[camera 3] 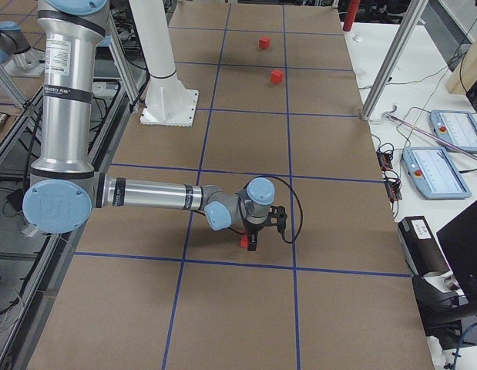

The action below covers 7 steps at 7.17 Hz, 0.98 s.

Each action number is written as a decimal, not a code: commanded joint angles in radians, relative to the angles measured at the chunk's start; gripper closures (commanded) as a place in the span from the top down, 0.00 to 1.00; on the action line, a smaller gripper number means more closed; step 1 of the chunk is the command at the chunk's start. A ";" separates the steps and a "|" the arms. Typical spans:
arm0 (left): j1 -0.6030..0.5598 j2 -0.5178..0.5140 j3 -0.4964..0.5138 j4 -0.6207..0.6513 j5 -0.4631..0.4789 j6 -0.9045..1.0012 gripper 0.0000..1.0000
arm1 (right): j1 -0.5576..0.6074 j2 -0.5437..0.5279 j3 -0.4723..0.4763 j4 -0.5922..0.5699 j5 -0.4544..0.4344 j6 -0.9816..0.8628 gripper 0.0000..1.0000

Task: Form red blocks into L shape at center
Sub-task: 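Lower the right gripper onto the outlying red cube and grasp it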

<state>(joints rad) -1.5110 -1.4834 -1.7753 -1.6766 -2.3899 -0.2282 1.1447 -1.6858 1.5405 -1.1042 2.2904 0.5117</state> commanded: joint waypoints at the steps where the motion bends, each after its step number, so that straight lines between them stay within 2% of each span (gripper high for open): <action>1: 0.000 0.000 0.000 0.000 0.000 0.000 1.00 | -0.007 -0.005 -0.017 0.003 0.003 -0.001 0.07; 2: 0.000 0.000 -0.001 0.000 0.000 0.000 1.00 | -0.007 -0.011 -0.020 0.003 0.003 -0.004 0.00; 3: 0.000 0.000 -0.001 0.000 0.000 0.003 1.00 | -0.005 -0.011 0.004 0.003 0.010 -0.001 0.00; 5: 0.000 0.000 -0.001 -0.021 -0.002 0.003 1.00 | -0.006 0.009 0.163 -0.078 0.012 0.090 0.00; 7: 0.000 0.005 0.000 -0.021 -0.002 0.003 1.00 | -0.034 0.145 0.225 -0.172 0.012 0.177 0.00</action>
<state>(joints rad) -1.5110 -1.4823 -1.7756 -1.6963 -2.3912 -0.2255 1.1309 -1.6248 1.7221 -1.2167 2.3031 0.6317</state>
